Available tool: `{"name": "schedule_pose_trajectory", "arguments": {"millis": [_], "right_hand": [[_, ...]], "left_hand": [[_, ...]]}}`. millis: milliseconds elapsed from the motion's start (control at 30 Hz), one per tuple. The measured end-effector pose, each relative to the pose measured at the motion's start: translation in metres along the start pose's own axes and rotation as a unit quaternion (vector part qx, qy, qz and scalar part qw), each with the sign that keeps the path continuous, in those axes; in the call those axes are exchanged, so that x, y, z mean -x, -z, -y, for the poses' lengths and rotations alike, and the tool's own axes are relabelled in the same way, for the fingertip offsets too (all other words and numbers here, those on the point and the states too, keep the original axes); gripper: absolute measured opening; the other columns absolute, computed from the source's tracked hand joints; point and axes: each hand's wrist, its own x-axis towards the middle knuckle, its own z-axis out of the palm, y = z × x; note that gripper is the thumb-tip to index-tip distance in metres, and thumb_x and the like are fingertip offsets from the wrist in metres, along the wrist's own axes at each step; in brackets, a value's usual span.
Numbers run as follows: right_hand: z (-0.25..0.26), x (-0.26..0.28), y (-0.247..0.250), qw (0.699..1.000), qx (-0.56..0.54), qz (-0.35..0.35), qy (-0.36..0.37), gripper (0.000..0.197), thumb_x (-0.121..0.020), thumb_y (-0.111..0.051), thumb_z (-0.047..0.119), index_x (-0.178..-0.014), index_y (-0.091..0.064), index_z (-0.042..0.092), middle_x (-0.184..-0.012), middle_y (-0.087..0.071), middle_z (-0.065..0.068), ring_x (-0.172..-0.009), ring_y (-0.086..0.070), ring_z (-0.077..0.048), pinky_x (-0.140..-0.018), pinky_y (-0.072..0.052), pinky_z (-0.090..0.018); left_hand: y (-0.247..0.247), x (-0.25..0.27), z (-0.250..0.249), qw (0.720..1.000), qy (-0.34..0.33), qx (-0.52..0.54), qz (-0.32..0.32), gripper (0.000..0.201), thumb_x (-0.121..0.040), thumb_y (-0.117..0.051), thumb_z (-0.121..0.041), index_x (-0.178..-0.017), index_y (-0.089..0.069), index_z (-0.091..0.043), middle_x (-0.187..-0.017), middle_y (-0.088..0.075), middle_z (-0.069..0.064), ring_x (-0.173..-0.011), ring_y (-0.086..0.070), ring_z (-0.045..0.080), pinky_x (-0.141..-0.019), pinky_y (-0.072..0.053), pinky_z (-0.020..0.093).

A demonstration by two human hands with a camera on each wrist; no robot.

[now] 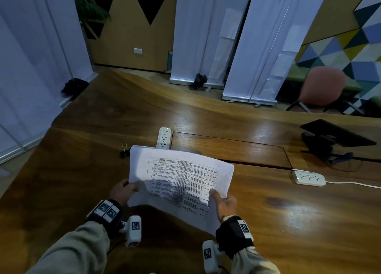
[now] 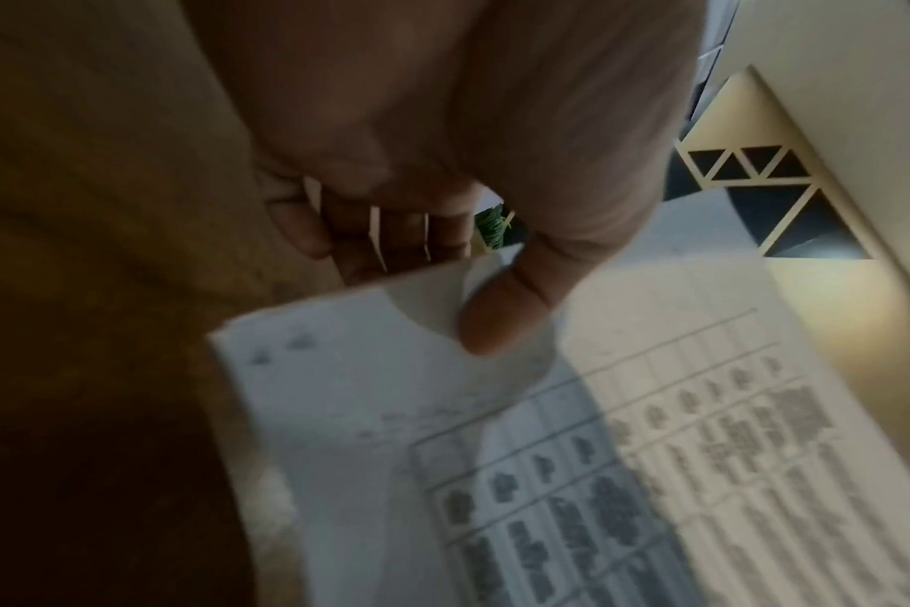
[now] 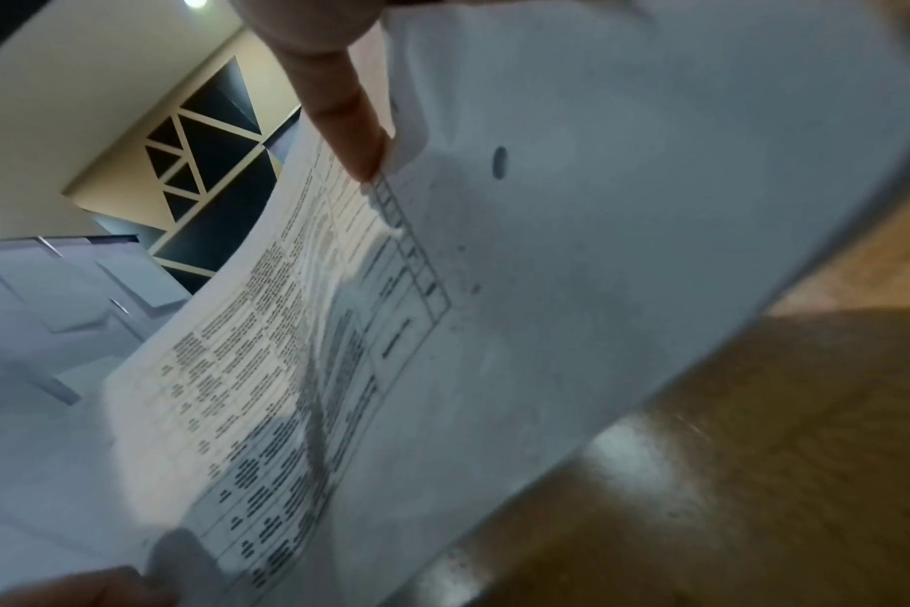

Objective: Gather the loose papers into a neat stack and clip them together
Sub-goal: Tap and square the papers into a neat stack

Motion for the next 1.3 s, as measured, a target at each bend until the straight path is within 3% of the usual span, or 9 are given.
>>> {"name": "schedule_pose_trajectory", "arguments": {"millis": [167,400,567,700,800,967,1100,1233,1300], "right_hand": [[0.017,0.012,-0.001,0.999,-0.049,0.008,0.013,0.008,-0.083,-0.064,0.004,-0.089,-0.065,0.008,-0.081,-0.068,-0.001,-0.067,-0.064,-0.006,-0.054,-0.050,-0.012],[0.020,0.016,-0.005,0.995,-0.088,-0.022,-0.048,0.015,-0.082,-0.065,0.008,-0.097,-0.061,0.006,-0.096,-0.064,-0.010,-0.091,-0.059,-0.027,-0.083,-0.040,-0.031],[0.000,0.013,-0.010,0.986,-0.057,-0.029,-0.155,0.024,-0.080,-0.068,0.010,-0.098,-0.059,-0.001,-0.098,-0.061,-0.015,-0.090,-0.055,-0.031,-0.082,-0.042,-0.036],[-0.023,0.014,-0.001,0.968,-0.053,-0.049,-0.240,0.030,-0.070,-0.077,0.021,-0.077,-0.054,0.002,-0.106,-0.060,-0.020,-0.094,-0.057,-0.038,-0.093,-0.046,-0.050],[-0.055,0.006,0.000,0.963,-0.011,-0.036,-0.268,0.086,-0.048,-0.081,0.045,-0.113,-0.049,-0.003,-0.120,-0.057,-0.022,-0.105,-0.056,-0.044,-0.095,-0.045,-0.055],[-0.078,0.001,-0.001,0.958,-0.012,0.009,-0.286,0.091,-0.042,-0.082,0.049,-0.115,-0.056,0.001,-0.102,-0.068,-0.021,-0.088,-0.067,-0.039,-0.071,-0.056,-0.046],[-0.069,0.006,-0.002,0.961,-0.062,0.057,-0.262,0.085,-0.030,-0.087,0.050,-0.097,-0.068,0.001,-0.091,-0.073,-0.021,-0.087,-0.068,-0.042,-0.075,-0.056,-0.047],[-0.015,0.016,0.004,0.960,-0.180,0.086,-0.197,0.049,-0.058,-0.078,0.010,-0.104,-0.063,0.004,-0.095,-0.070,-0.021,-0.085,-0.065,-0.035,-0.067,-0.053,-0.041],[0.001,0.009,0.010,0.966,-0.205,0.088,-0.132,0.046,-0.061,-0.077,0.013,-0.103,-0.060,0.017,-0.099,-0.068,-0.019,-0.089,-0.064,-0.035,-0.073,-0.051,-0.043]], "left_hand": [[-0.004,0.014,0.008,0.984,0.052,0.155,0.073,0.087,-0.050,-0.087,-0.045,-0.124,-0.060,-0.009,-0.126,-0.061,0.016,-0.118,-0.056,0.040,-0.105,-0.042,0.054],[-0.042,0.051,-0.004,0.898,0.037,0.405,0.167,0.064,-0.076,-0.075,-0.037,-0.131,-0.056,-0.009,-0.139,-0.053,0.021,-0.131,-0.047,0.040,-0.113,-0.031,0.057],[-0.079,0.053,0.008,0.958,0.089,0.239,0.134,0.071,-0.068,-0.077,-0.057,-0.122,-0.064,-0.012,-0.128,-0.061,0.023,-0.118,-0.057,0.042,-0.104,-0.041,0.059],[-0.086,0.053,0.015,0.947,0.129,0.263,0.135,0.053,-0.076,-0.072,-0.038,-0.120,-0.065,-0.009,-0.120,-0.065,0.027,-0.112,-0.060,0.048,-0.100,-0.041,0.066],[-0.091,0.059,0.018,0.942,0.149,0.261,0.146,0.046,-0.082,-0.067,-0.034,-0.119,-0.063,-0.007,-0.118,-0.065,0.028,-0.112,-0.059,0.050,-0.099,-0.042,0.065],[-0.089,0.040,0.020,0.948,0.153,0.274,0.060,0.054,-0.072,-0.078,-0.027,-0.117,-0.062,-0.001,-0.112,-0.067,0.023,-0.094,-0.066,0.044,-0.081,-0.054,0.054],[-0.083,0.053,-0.021,0.966,-0.016,0.250,-0.060,0.038,-0.073,-0.079,-0.020,-0.104,-0.070,0.000,-0.091,-0.064,0.008,-0.075,-0.059,0.020,-0.077,-0.046,0.034],[-0.062,0.090,-0.080,0.965,-0.201,0.161,-0.051,0.019,-0.065,-0.080,-0.031,-0.073,-0.069,-0.018,-0.083,-0.067,0.001,-0.080,-0.060,0.018,-0.080,-0.046,0.033],[-0.051,0.103,-0.101,0.954,-0.261,0.145,-0.020,0.018,-0.073,-0.080,-0.019,-0.070,-0.064,-0.026,-0.072,-0.068,-0.011,-0.074,-0.060,0.011,-0.074,-0.046,0.028]]}}
